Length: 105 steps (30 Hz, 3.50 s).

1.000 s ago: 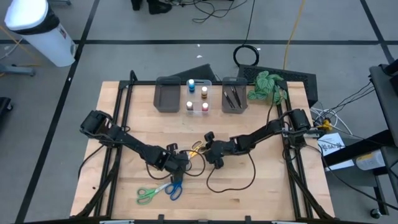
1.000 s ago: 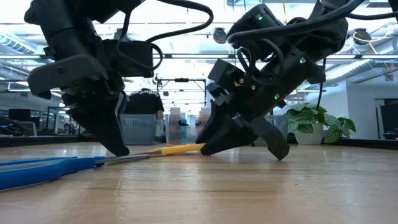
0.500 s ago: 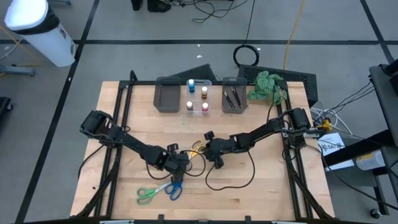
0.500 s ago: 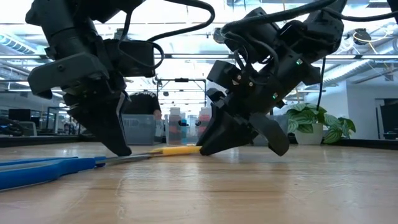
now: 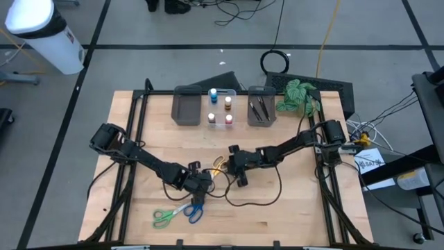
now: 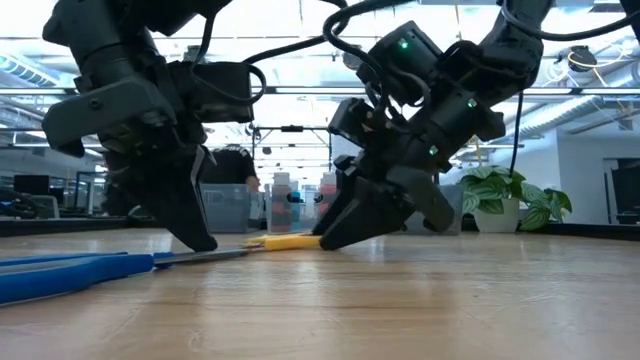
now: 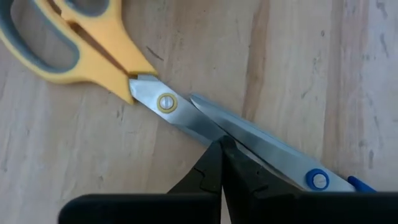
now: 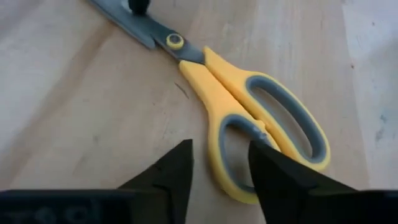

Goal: Pick & Place Paint Supplies
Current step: Put the yellow scissors into the left black bin

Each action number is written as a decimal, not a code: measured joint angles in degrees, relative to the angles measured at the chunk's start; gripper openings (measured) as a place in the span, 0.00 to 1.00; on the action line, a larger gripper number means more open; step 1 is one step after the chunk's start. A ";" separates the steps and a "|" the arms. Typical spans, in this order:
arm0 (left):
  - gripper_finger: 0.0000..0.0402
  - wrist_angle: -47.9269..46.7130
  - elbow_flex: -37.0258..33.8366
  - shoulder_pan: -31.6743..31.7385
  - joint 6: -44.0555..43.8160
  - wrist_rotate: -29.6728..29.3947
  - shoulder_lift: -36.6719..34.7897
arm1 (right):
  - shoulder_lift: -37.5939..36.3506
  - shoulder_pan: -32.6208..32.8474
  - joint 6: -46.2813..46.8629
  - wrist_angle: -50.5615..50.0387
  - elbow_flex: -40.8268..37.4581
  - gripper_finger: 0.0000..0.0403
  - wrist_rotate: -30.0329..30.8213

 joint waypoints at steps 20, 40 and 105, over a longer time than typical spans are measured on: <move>0.02 8.37 -1.57 0.31 0.09 2.63 2.18 | -2.05 0.42 0.02 -18.30 4.72 0.23 -1.79; 0.03 5.84 -3.01 0.17 0.20 0.64 -8.11 | -8.32 1.49 4.04 -11.86 4.26 0.05 -6.30; 0.07 10.10 -2.41 26.54 10.07 9.86 -25.46 | -15.89 2.03 -19.81 12.20 4.62 0.22 21.72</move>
